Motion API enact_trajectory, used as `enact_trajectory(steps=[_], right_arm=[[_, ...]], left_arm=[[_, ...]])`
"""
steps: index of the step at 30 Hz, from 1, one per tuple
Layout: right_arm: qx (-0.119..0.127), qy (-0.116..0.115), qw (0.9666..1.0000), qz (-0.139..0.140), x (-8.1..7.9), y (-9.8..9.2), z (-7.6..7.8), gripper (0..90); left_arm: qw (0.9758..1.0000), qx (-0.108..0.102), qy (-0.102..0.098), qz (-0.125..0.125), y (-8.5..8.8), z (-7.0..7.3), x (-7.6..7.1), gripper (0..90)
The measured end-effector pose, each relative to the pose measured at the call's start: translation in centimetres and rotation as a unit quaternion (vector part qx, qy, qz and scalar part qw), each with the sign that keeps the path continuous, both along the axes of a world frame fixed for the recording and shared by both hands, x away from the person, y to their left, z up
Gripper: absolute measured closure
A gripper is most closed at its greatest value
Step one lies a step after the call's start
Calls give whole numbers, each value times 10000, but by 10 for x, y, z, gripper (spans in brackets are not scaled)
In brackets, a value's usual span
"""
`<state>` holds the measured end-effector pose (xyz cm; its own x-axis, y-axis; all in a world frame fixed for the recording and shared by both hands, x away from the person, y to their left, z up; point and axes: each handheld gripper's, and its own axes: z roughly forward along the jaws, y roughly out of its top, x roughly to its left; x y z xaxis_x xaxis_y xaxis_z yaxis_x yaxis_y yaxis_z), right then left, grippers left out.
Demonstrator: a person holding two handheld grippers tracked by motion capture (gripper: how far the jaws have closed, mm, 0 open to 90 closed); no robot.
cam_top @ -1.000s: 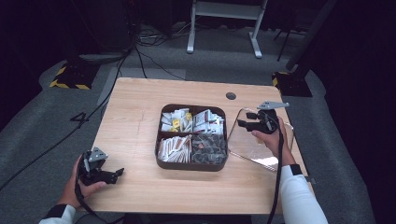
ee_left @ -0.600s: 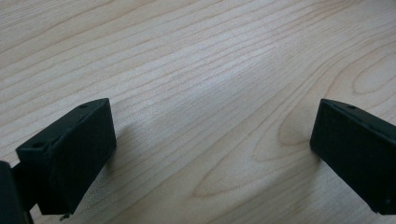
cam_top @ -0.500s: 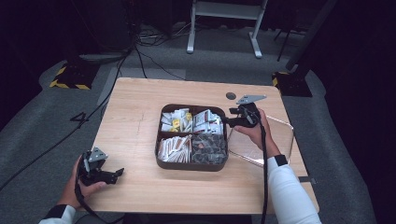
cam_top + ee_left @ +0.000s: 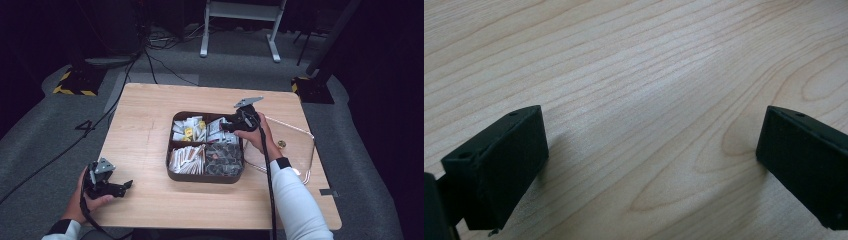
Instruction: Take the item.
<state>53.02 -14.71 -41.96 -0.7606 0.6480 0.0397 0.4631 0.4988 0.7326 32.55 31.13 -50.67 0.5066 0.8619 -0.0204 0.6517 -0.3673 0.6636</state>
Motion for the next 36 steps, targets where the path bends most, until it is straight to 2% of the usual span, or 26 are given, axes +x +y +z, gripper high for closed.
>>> enact_trajectory(steps=[5,13,19,26,30,33,36], right_arm=[[-154,76,9998,-31,7,10,-8,392],[-246,258,9992,-161,15,20,-21,379],[-235,427,9982,-355,21,23,-24,341],[-293,492,9972,-490,26,26,-25,335],[-244,334,9987,-303,21,33,-19,352],[-250,210,9994,-94,17,39,-15,450],[-495,191,9986,89,15,49,-16,499]], left_arm=[[10000,0,0,-1,0,0,0,5],[10000,-1,-5,-14,0,0,0,5],[10000,9,-6,-34,0,0,0,5],[10000,-2,-2,-29,0,0,0,5],[10000,-2,-3,-30,0,0,0,5],[10000,-1,-3,-32,0,0,0,5],[10000,-1,-2,-31,0,0,0,5]])
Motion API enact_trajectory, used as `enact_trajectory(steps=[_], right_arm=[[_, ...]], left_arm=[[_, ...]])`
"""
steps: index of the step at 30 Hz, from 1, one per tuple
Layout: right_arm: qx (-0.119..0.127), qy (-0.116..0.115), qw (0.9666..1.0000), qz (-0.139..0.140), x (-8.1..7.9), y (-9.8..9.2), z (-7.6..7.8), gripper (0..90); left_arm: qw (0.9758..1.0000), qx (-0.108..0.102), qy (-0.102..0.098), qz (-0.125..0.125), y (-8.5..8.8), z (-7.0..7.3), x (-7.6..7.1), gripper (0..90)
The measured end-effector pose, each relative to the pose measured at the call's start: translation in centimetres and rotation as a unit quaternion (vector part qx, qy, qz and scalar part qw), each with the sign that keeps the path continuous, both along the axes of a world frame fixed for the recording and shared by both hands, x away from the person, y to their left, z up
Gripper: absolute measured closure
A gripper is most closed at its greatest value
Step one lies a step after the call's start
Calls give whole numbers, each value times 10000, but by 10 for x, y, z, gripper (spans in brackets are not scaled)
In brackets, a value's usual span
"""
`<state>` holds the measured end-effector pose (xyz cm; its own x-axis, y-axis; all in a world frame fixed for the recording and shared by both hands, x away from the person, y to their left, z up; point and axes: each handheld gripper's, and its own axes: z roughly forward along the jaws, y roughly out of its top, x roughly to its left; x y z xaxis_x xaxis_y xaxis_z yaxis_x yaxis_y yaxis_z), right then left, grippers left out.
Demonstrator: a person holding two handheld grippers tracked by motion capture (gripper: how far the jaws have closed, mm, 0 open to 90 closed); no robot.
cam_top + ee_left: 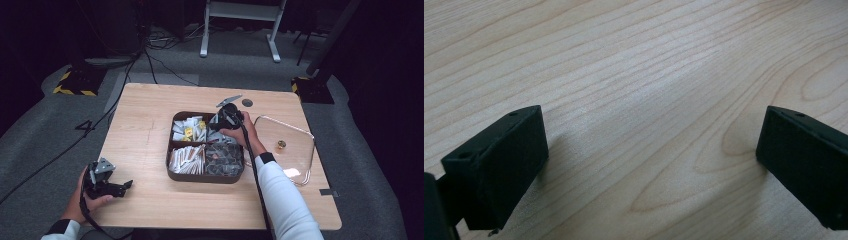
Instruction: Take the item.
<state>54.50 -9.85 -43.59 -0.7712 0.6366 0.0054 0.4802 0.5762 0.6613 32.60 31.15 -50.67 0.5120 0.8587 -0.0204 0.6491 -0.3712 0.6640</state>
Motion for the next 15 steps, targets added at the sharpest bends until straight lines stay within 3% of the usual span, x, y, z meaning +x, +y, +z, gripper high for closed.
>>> enact_trajectory(steps=[9,15], right_arm=[[27,-32,9998,212,-5,9,-2,790],[118,-104,9997,203,-11,6,0,856]], left_arm=[[10000,1,0,-1,0,0,0,5],[10000,0,0,0,0,0,0,5]])
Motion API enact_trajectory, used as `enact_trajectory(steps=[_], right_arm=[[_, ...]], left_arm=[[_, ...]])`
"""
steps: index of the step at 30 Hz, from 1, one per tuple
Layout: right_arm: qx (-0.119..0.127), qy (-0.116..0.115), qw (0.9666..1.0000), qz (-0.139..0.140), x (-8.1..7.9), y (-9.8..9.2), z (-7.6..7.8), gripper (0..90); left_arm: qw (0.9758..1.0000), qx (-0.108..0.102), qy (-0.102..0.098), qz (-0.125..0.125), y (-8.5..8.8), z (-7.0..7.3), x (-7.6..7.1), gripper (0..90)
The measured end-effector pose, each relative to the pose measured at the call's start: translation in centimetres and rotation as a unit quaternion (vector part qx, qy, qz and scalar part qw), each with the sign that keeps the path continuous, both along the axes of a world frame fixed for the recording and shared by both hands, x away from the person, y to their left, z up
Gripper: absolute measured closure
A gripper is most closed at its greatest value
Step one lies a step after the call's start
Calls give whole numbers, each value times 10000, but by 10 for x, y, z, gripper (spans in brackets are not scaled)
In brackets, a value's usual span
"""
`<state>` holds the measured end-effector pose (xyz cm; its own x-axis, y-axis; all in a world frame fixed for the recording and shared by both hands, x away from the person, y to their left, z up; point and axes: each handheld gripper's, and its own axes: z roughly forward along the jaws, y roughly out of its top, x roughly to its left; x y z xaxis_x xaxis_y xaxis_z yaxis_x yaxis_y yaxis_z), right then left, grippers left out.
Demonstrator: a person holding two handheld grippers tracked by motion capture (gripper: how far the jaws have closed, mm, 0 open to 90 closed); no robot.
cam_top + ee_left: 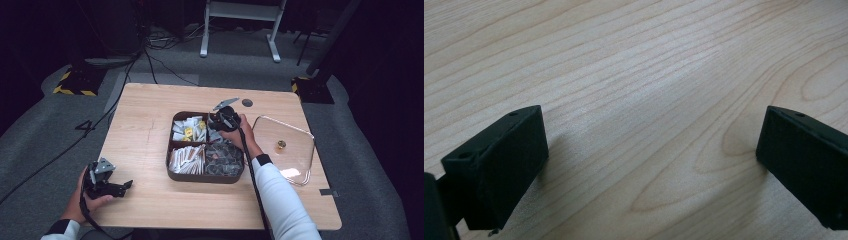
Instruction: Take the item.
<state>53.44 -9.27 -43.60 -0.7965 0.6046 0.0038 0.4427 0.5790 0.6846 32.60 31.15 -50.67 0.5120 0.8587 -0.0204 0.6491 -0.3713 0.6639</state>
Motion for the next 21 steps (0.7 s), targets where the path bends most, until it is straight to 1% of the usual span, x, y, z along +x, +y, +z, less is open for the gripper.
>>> enact_trajectory(steps=[4,5,12,17,20,21], right_arm=[[147,-63,9999,-25,-5,-5,7,867],[229,-97,9997,-37,-8,-7,10,870],[436,-306,9986,-46,-21,-16,20,875],[675,-350,9971,-30,-29,-25,28,890],[686,-408,9968,20,-33,-27,31,891],[648,-427,9970,10,-34,-28,32,891]], left_arm=[[10000,1,-1,0,0,0,0,5],[10000,1,0,0,0,0,0,5],[10000,12,-4,1,0,0,0,5],[10000,12,-3,1,0,0,0,5],[10000,11,-3,2,0,0,0,5],[10000,12,-3,3,0,0,0,5]])
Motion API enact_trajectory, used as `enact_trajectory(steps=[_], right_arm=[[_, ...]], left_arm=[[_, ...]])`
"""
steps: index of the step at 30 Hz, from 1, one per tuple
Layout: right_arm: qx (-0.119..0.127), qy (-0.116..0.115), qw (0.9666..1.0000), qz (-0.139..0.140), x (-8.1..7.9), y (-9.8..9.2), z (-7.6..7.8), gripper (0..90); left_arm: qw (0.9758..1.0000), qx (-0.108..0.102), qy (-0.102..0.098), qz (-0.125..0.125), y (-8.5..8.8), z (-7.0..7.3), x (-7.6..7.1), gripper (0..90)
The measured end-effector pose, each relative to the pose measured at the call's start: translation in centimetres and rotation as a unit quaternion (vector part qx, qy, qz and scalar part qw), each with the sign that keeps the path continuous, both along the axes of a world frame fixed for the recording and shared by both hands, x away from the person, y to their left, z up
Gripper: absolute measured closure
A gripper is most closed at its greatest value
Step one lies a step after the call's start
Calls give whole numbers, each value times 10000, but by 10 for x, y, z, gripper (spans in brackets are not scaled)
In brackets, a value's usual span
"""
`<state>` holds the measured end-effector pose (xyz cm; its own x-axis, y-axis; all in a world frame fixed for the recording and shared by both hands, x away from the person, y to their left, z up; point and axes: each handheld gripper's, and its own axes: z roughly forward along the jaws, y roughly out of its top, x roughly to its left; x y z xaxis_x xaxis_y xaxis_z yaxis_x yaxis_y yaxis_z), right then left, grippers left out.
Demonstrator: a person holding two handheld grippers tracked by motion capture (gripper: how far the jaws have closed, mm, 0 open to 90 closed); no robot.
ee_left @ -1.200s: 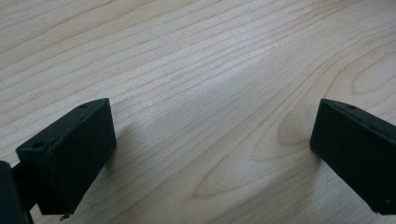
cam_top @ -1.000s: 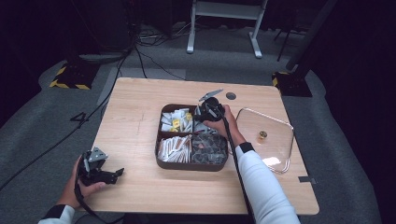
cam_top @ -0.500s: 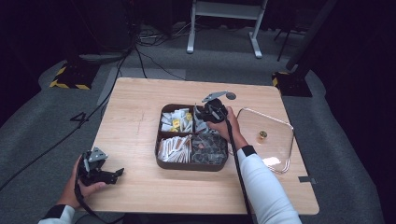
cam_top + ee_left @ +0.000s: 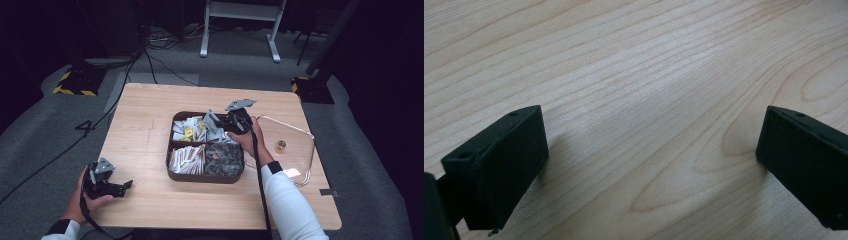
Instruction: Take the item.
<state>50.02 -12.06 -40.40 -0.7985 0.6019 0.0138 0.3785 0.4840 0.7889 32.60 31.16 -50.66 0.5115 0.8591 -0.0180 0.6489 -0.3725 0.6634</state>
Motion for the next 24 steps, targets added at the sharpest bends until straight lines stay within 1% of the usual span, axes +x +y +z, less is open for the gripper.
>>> enact_trajectory(steps=[2,10,17,18,24], right_arm=[[6,-21,10000,-8,-1,-2,1,891],[204,-169,9996,59,-13,-10,12,891],[312,-204,9993,97,-22,-19,13,891],[298,-232,9992,89,-23,-21,13,891],[424,-283,9987,90,-32,-32,15,891]], left_arm=[[10000,-2,0,6,0,0,0,5],[10000,-10,2,21,0,0,0,5],[10000,-10,3,22,0,0,0,5],[10000,-9,3,22,0,0,0,5],[10000,-10,3,21,0,0,0,5]])
